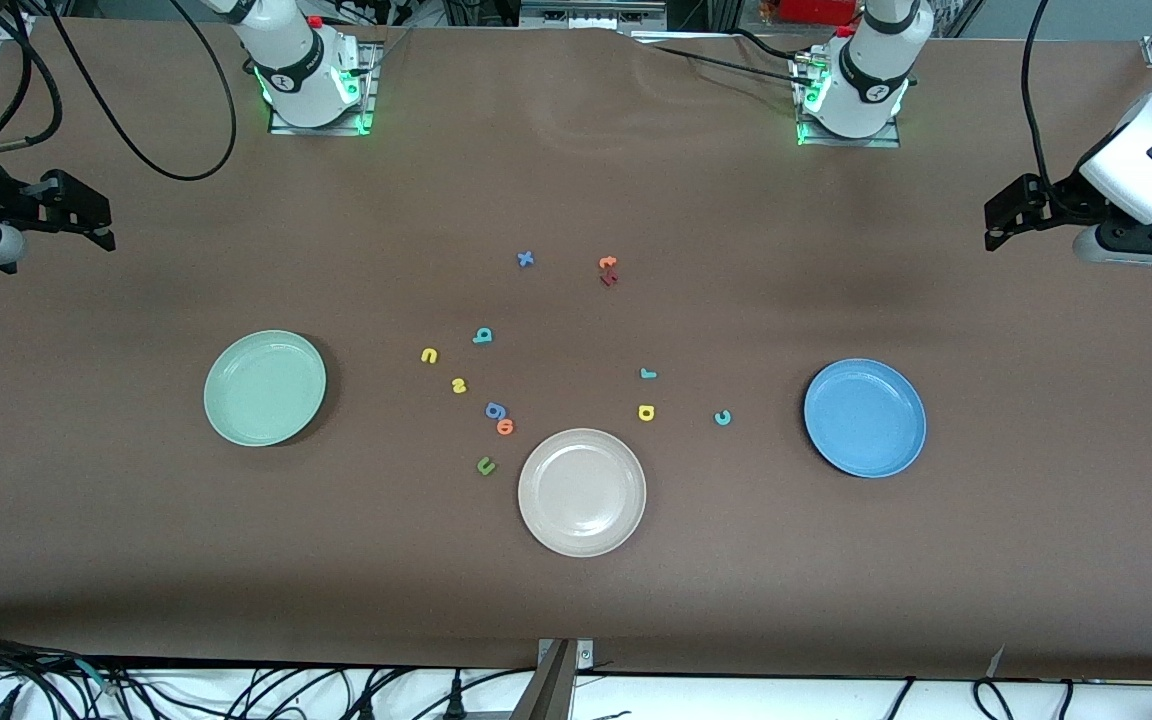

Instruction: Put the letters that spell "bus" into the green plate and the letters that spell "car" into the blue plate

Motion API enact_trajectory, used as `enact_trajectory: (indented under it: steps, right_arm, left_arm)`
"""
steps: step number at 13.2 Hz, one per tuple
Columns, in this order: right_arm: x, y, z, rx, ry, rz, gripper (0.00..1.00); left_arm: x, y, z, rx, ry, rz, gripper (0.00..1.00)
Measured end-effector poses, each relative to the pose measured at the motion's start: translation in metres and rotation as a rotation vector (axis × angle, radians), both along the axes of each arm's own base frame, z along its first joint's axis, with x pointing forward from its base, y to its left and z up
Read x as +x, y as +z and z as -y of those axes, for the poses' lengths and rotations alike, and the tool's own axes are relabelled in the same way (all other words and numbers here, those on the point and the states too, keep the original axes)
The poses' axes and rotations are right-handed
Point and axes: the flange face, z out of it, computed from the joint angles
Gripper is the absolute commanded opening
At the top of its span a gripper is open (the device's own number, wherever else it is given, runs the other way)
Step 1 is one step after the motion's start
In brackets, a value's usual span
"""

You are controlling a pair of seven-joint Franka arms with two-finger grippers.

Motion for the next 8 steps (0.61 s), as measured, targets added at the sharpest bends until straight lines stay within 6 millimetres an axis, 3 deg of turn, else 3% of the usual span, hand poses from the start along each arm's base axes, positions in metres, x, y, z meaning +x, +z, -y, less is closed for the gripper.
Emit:
enact_trajectory:
  steps: [8]
  right_arm:
    - [0.0026, -0.0026, 0.0021, 0.0, -0.004, 0.0, 1.0]
  left_arm:
    - [-0.0003, -0.0002, 0.001, 0.0, -0.003, -0.002, 1.0]
